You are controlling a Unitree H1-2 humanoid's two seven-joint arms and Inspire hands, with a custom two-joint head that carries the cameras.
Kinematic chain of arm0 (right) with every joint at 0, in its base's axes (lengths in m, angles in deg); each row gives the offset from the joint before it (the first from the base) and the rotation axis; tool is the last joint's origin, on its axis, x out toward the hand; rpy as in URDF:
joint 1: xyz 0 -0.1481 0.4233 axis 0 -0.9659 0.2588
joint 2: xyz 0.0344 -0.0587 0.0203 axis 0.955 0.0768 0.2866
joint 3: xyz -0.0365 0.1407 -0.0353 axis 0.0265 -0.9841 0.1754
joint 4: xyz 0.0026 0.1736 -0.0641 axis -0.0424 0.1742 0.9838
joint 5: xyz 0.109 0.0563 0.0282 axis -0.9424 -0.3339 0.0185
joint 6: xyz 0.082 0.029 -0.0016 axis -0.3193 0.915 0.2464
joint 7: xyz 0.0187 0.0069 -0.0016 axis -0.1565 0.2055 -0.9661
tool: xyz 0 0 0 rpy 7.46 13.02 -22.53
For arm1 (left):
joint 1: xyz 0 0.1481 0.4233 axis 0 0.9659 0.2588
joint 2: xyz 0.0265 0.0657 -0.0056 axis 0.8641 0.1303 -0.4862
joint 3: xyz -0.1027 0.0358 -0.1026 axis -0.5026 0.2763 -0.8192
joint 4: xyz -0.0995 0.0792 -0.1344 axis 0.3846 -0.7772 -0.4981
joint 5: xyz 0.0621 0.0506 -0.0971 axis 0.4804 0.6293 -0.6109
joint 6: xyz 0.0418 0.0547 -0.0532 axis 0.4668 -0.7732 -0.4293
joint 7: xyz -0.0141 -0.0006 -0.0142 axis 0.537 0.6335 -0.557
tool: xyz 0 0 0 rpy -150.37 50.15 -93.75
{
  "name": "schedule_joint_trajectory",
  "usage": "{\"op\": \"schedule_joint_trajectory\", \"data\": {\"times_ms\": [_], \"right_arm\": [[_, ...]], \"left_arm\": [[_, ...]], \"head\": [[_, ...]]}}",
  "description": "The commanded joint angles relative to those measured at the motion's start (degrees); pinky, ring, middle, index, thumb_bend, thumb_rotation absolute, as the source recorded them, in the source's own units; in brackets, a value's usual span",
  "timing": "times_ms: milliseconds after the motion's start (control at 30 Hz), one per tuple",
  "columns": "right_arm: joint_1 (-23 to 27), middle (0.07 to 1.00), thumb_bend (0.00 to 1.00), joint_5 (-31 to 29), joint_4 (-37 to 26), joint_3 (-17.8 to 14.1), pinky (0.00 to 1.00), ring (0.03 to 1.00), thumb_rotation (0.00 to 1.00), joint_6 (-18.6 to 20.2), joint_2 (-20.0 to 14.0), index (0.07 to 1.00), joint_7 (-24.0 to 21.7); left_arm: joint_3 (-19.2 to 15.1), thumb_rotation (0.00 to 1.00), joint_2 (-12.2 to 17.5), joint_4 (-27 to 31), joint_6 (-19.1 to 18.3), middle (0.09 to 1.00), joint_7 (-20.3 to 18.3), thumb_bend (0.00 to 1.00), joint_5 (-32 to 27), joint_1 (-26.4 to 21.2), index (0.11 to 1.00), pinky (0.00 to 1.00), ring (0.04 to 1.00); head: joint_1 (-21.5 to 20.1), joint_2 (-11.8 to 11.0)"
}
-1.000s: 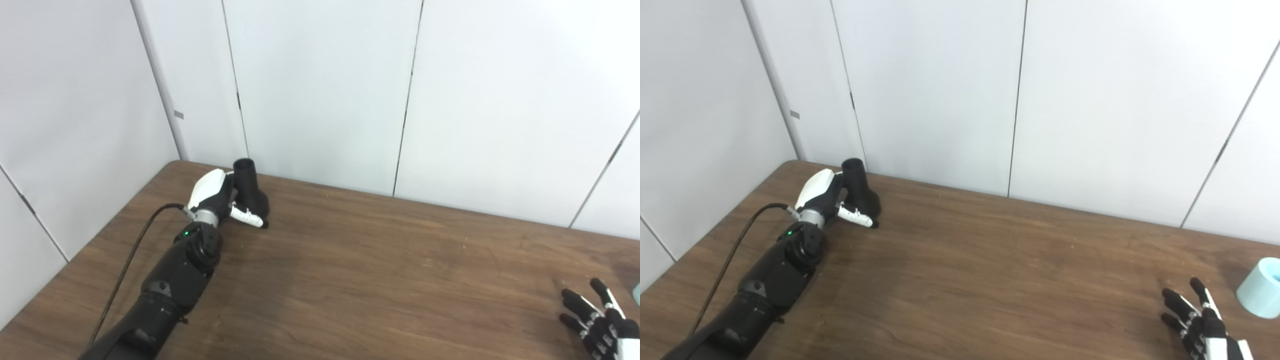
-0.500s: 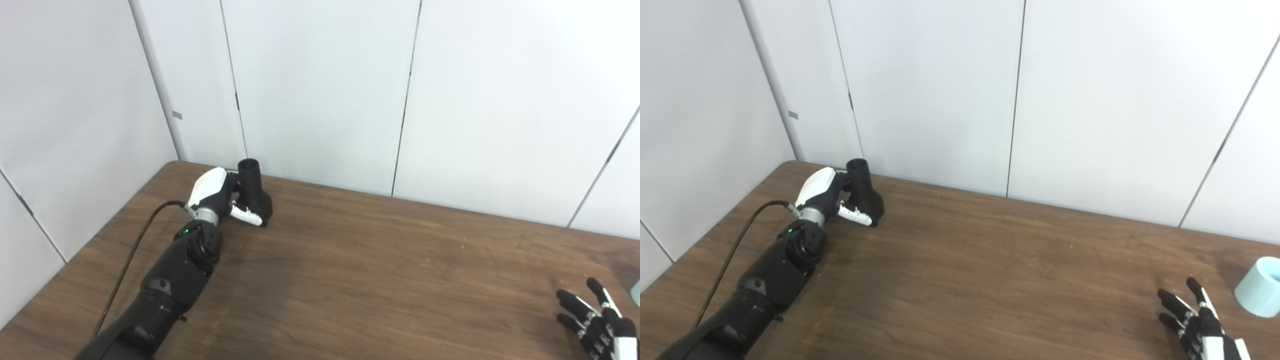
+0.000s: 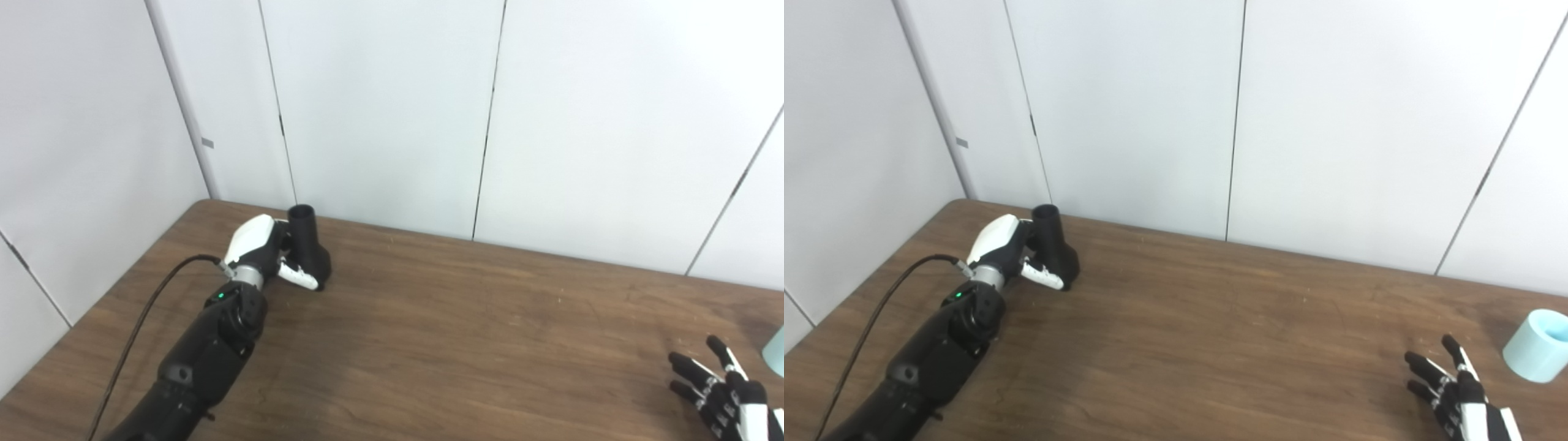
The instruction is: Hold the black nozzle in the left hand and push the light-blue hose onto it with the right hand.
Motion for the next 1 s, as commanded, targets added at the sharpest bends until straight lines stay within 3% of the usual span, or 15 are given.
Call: {"op": "schedule_joint_trajectory", "data": {"times_ms": [0,333,600,967], "right_arm": [[1.2,0.787,0.63,0.3,-2.6,0.1,0.79,0.851,1.00,-0.2,0.4,0.972,0.6],[1.6,0.795,0.62,1.3,-5.5,0.9,0.81,0.864,1.00,1.9,1.6,0.984,1.2],[2.1,0.813,0.56,2.7,-9.1,2.0,0.86,0.889,1.00,5.5,2.6,1.000,2.3],[3.0,0.799,0.57,3.6,-12.5,2.4,0.83,0.882,1.00,9.2,4.4,0.980,3.9]], "left_arm": [[-0.3,0.00,0.9,3.9,-0.4,0.540,-0.6,0.52,1.2,-0.7,0.461,1.00,0.681],[1.1,0.00,-1.4,14.9,0.1,0.523,-3.8,0.52,3.1,4.1,0.469,1.00,0.675],[4.6,0.00,-6.1,27.0,0.6,0.502,-8.9,0.52,2.6,9.9,0.482,1.00,0.667],[9.3,0.00,-10.9,31.2,3.0,0.489,-12.5,0.52,4.9,15.9,0.486,1.00,0.644]], "head": [[-0.2,0.1],[-3.5,1.5],[-7.9,3.3],[-14.1,6.1]]}}
